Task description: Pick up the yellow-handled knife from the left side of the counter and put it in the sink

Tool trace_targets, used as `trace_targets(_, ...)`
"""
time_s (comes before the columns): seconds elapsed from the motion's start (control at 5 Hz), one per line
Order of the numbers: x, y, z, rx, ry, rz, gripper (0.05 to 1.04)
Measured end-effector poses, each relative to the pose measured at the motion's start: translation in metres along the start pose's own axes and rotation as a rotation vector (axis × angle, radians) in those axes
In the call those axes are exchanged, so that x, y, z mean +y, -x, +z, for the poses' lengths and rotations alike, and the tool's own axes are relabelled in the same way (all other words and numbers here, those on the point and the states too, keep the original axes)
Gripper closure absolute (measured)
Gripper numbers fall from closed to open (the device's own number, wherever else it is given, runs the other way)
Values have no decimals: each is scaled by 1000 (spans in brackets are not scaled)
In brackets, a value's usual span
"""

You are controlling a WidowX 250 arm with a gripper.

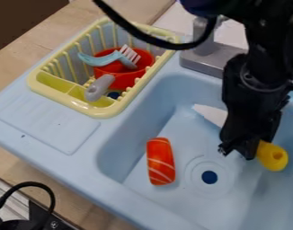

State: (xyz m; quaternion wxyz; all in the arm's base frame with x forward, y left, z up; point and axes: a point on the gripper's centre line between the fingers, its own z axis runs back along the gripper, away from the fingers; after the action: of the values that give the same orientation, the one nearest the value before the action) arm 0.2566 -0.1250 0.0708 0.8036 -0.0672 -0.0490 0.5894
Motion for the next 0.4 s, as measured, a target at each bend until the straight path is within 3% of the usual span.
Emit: trace_targets(0.4,-8,7,-4,62,27,-31,705)
